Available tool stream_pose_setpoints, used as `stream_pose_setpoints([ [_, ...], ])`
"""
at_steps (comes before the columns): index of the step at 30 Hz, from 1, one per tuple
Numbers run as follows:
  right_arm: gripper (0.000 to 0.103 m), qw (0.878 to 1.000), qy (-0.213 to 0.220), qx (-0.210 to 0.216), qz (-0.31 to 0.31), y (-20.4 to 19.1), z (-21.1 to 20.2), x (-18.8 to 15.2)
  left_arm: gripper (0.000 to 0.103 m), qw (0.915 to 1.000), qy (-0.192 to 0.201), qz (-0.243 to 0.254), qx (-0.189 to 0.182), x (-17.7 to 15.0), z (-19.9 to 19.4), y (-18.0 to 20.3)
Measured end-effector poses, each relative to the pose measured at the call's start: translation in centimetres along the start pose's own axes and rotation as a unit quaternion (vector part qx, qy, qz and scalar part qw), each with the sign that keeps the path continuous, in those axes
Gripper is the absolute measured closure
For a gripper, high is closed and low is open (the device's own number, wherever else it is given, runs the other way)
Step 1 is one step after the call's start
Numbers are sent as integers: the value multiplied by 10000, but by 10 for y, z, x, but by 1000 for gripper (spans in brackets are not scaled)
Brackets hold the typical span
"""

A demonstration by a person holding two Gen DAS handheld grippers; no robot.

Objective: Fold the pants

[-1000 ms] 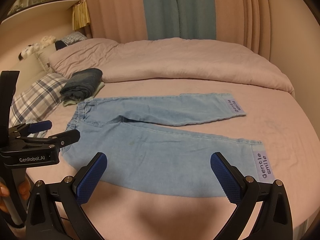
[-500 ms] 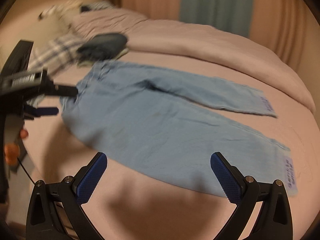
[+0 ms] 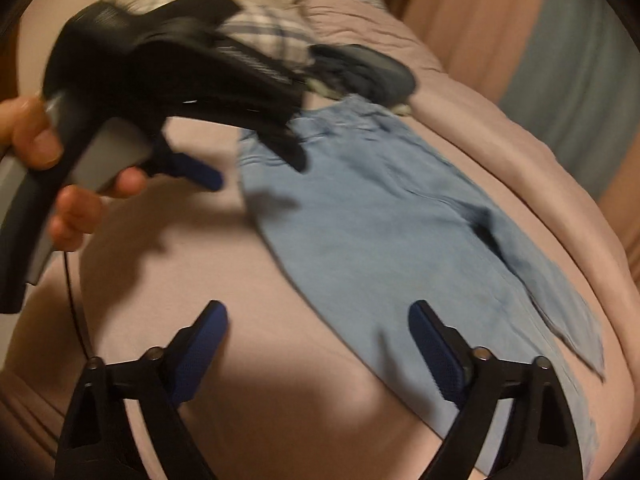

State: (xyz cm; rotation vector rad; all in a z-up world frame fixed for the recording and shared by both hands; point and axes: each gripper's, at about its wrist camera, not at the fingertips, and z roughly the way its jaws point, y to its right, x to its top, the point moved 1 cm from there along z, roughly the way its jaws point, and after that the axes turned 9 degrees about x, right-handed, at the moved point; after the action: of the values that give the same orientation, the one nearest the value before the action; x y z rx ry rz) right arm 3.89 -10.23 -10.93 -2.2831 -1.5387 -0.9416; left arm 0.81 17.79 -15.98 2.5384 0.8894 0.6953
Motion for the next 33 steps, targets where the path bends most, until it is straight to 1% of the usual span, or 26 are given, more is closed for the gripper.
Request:
stream_pose_setpoints([
  [1, 25, 9999, -58, 23, -81, -3, 6, 2, 29, 10000, 73, 17, -19, 3, 0, 0],
  [3, 32, 9997, -147, 54, -180, -5, 18, 6, 42, 9999, 124, 64, 8, 12, 4, 1],
  [7, 33, 9998, -101, 107, -123, -1, 31, 12, 49, 9999, -27, 148, -15, 18, 16, 2],
  [8, 33, 9999, -87, 75, -86, -2, 36, 14, 53, 9998, -16, 176, -1, 18, 16, 2],
  [9, 34, 9999, -81, 75, -32, -2, 39, 16, 61, 9998, -6, 186, 25, 18, 15, 0],
  [10, 40, 9999, -79, 106, 29, -1, 41, 17, 67, 9998, -13, 164, 72, 19, 15, -3],
  [11, 45, 9998, -86, 162, 97, 0, 42, 19, 79, 9999, -30, 113, 126, 19, 15, -6],
  [12, 54, 9997, -103, 174, 137, 1, 43, 20, 79, 9999, -81, 8, 134, 21, 17, -10],
  [13, 64, 9997, -126, 143, 159, 1, 44, 22, 80, 9998, -137, -147, 44, 22, 18, -15],
  [15, 76, 9995, -188, 98, 229, 1, 43, 24, 83, 9994, -172, -306, 14, 23, 15, -19],
  [17, 81, 9987, -210, 158, 438, 4, 42, 27, 86, 9997, -18, -224, 70, 20, 6, -14],
  [18, 86, 9981, -208, 195, 547, 7, 43, 30, 88, 9998, 99, -124, 95, 18, 1, -11],
  [19, 90, 9974, -199, 236, 644, 9, 41, 31, 88, 9997, 208, -42, 107, 16, -4, -7],
  [22, 91, 9967, -146, 304, 733, 7, 31, 31, 89, 9993, 348, 81, 93, 12, -15, -2],
  [24, 91, 9962, -115, 368, 779, 6, 29, 30, 88, 9993, 322, 134, 159, 11, -13, -3],
  [26, 91, 9961, -213, 410, 756, 3, 35, 26, 87, 9988, 256, 242, 350, 10, -4, -3],
  [27, 91, 9960, -300, 421, 729, 4, 41, 25, 84, 9983, 212, 259, 469, 9, 1, -5],
  [28, 90, 9955, -317, 435, 781, 5, 44, 23, 83, 9982, 184, 265, 509, 10, 3, -5],
  [29, 89, 9941, -297, 520, 910, 8, 43, 22, 80, 9982, 180, 262, 506, 10, 3, -6],
  [30, 85, 9931, -287, 603, 968, 10, 41, 23, 75, 9981, 195, 291, 513, 11, 0, -7],
  [31, 76, 9912, -279, 737, 1067, 14, 36, 24, 70, 9972, 241, 379, 594, 11, -6, -7],
  [33, 65, 9863, -203, 973, 1318, 22, 25, 24, 48, 9935, 453, 567, 877, 12, -20, -6],
])
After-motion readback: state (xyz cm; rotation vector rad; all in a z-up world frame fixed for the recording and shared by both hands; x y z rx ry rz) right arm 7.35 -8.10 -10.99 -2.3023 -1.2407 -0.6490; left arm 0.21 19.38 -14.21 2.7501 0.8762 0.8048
